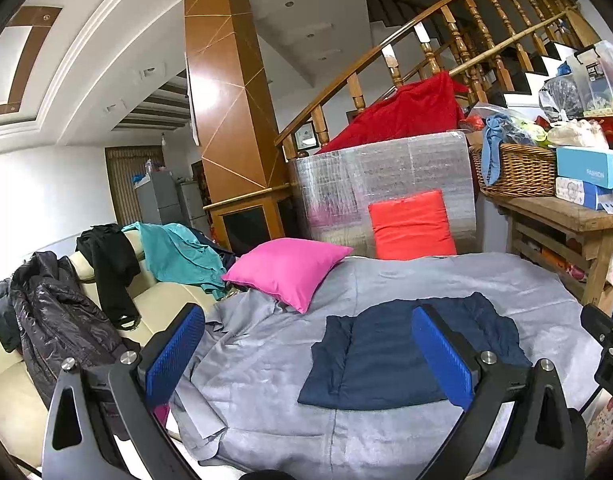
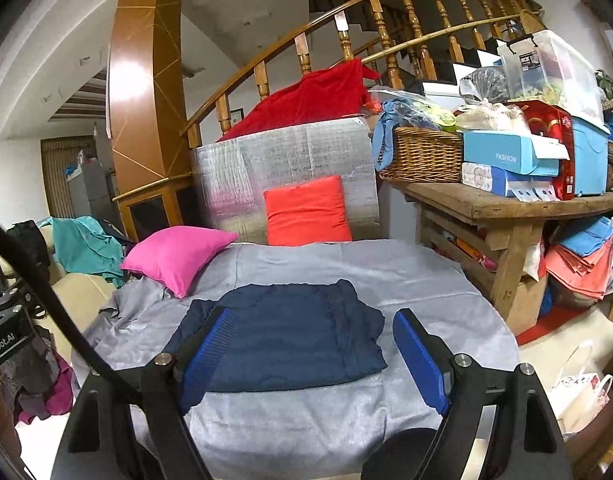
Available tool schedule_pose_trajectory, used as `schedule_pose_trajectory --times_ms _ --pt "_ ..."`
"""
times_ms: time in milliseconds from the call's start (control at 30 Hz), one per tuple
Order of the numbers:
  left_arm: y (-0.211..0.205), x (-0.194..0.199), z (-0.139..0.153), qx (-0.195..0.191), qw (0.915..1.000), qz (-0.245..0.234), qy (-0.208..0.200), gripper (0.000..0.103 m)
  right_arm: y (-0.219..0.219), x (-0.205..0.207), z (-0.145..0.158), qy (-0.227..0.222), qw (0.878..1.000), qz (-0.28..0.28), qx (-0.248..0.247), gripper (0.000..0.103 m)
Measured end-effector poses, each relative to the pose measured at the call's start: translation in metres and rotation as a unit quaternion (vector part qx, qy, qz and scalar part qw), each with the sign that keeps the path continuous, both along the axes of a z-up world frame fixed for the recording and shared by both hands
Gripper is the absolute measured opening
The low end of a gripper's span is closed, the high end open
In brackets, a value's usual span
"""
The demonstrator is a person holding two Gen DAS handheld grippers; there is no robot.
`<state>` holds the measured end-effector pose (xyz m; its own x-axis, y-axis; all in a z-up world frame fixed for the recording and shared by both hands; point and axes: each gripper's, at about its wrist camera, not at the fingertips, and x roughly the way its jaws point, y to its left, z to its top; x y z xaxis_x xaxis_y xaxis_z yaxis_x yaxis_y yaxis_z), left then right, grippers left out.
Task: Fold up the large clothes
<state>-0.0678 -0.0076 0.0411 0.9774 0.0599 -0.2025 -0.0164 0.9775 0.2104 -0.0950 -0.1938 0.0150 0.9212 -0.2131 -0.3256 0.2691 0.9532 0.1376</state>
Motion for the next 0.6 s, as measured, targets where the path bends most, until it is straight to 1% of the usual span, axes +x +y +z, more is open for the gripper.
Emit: schedule_pose_trajectory --times_ms 200,600 --pt "0.0011 0.0001 -0.0001 0.0 1.0 0.003 0.002 0.103 -0.005 0.0013 0.0007 -0.001 1.0 0.004 0.001 0.085" --pt "0.0068 0.0 0.0008 -0.004 0.9999 0.011 0.001 0.103 -0.0001 0.0031 -0.0013 0.005 1.0 0.009 0.003 0.085"
